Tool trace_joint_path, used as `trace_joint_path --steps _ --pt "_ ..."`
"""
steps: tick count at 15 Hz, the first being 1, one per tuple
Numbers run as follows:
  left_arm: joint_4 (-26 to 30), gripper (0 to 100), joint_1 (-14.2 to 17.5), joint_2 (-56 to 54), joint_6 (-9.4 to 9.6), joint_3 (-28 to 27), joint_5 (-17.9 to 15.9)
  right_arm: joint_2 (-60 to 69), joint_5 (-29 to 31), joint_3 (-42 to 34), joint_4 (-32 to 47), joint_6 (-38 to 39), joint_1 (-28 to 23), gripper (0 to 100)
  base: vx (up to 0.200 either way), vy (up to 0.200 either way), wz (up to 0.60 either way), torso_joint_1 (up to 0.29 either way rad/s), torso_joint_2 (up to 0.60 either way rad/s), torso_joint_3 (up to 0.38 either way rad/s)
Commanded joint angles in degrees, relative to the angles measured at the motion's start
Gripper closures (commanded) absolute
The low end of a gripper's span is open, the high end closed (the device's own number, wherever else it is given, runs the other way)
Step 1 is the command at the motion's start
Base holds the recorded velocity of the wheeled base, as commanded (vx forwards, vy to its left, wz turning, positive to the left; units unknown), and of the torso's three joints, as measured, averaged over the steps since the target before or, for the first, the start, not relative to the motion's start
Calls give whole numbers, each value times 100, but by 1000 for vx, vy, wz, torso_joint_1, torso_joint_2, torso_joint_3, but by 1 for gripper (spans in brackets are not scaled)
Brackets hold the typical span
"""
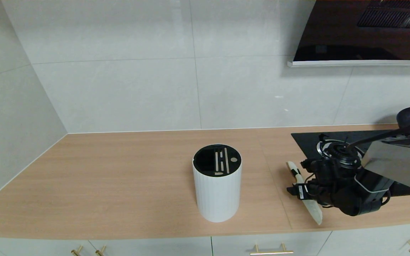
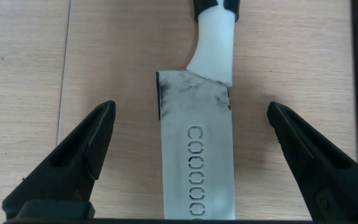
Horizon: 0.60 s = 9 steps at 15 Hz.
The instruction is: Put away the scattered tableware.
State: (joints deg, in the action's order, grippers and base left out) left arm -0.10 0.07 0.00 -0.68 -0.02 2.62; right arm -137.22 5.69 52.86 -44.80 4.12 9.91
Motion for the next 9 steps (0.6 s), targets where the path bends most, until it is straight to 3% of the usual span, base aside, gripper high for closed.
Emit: trace_joint_path --steps 1,4,5,9 --pt "-8 0 1 0 -2 2 2 -33 -7 -4 -2 1 -7 0 0 0 0 0 0 0" --pt "-8 0 1 0 -2 2 2 -95 2 5 -2 -8 -7 0 0 0 0 0 0 0" --pt "1 0 1 0 -2 2 2 -95 2 5 -2 -8 -7 100 0 0 0 0 0 0" --pt "-8 0 1 0 -2 2 2 -103 2 -4 -2 -17 -7 100 0 0 0 0 0 0"
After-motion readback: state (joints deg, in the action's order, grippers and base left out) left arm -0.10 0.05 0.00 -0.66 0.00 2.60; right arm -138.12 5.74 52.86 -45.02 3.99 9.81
